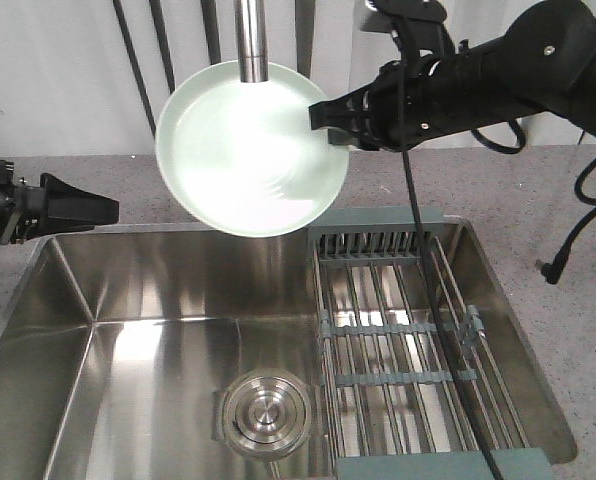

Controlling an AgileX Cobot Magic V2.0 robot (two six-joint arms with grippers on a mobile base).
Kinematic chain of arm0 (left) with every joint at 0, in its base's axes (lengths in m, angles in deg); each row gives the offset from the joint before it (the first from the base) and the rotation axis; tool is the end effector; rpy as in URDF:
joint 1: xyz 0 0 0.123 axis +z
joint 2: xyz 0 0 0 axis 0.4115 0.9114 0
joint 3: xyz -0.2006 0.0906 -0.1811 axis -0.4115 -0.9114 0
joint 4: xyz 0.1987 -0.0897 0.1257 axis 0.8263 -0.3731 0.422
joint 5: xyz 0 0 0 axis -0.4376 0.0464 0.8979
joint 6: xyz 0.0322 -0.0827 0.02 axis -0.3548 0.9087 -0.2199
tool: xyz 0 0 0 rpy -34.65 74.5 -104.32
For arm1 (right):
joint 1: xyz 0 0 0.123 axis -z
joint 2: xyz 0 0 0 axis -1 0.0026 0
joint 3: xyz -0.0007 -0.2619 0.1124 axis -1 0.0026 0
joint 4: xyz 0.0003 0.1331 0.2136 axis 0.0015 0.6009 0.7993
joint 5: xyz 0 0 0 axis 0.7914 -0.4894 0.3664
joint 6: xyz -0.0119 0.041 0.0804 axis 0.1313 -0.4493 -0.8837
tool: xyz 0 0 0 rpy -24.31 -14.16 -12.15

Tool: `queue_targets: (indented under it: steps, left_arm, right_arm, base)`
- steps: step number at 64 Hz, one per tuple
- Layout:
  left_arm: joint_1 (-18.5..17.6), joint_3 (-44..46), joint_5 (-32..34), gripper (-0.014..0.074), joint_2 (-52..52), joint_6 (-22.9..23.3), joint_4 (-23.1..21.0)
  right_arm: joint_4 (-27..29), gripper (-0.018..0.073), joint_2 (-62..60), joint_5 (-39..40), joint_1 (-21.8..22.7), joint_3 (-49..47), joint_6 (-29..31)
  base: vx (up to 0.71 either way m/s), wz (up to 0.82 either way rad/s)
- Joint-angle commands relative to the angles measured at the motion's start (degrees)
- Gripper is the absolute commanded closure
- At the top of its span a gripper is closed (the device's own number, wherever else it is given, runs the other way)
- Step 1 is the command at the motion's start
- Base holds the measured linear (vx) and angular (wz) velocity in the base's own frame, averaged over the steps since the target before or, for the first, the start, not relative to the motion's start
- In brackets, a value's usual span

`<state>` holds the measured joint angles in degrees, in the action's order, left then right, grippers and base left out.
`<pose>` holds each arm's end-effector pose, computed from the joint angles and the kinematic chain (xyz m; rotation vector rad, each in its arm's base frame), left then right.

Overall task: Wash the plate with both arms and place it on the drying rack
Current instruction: 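Swing the plate in the right gripper over the sink under the faucet, then lower the plate with the right gripper onto the drying rack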

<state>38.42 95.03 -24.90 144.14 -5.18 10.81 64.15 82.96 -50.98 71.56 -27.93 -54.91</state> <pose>0.3390 0.0027 0.2778 0.3460 2.1886 -1.1311 0.3720 0.1498 0.3570 -0.3905 2.2136 0.5476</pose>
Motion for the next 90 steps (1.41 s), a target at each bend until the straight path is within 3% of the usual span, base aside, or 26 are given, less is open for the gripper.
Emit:
queue_targets:
  steps: [1, 15, 27, 35, 45, 57, 76, 90]
  left_arm:
    - [0.1, 1.3, -3.1, 0.0061, -2.6, 0.3, -3.9]
    - [0.1, 1.3, -3.1, 0.0061, -2.6, 0.3, -3.9]
    - [0.1, 1.3, -3.1, 0.0061, -2.6, 0.3, -3.9]
    - [0.1, 1.3, -3.1, 0.0061, -2.6, 0.3, -3.9]
    - [0.1, 1.3, -3.1, 0.0061, -2.6, 0.3, -3.9]
    - [0.1, 1.3, -3.1, 0.0061, -2.6, 0.3, -3.9]
    - [0.1, 1.3, -3.1, 0.0061, -2.6, 0.3, -3.9]
    - [0.1, 1.3, -3.1, 0.0061, -2.6, 0.3, -3.9]
  right_arm:
    - [-1.6, 0.0569, -3.6, 0.8, 2.4, -1.9, -1.3]
    - [-6.6, 0.0569, -4.4, -13.8, 3.3, -1.9, -1.0]
    - [2.7, 0.0569, -4.4, -25.3, 2.7, -1.9, -1.4]
    - [10.4, 0.0569, -4.4, -23.1, 2.7, -1.9, -0.9]
    - [14.5, 0.0569, -4.4, -10.3, 2.7, -1.9, 1.9]
    - [7.1, 0.0569, -4.4, 2.1, 2.9, -1.9, 4.0]
    - [-13.0, 0.0569, -4.4, 1.8, 2.9, -1.9, 4.0]
    - [-14.1, 0.0569, -4.4, 2.1, 2.9, -1.9, 3.7]
  base:
    - [0.00, 0.00]
    - [0.00, 0.00]
    - [0.00, 0.00]
    - [0.00, 0.00]
    - [0.00, 0.00]
    - [0.00, 0.00]
    - [0.00, 0.00]
    - [0.00, 0.00]
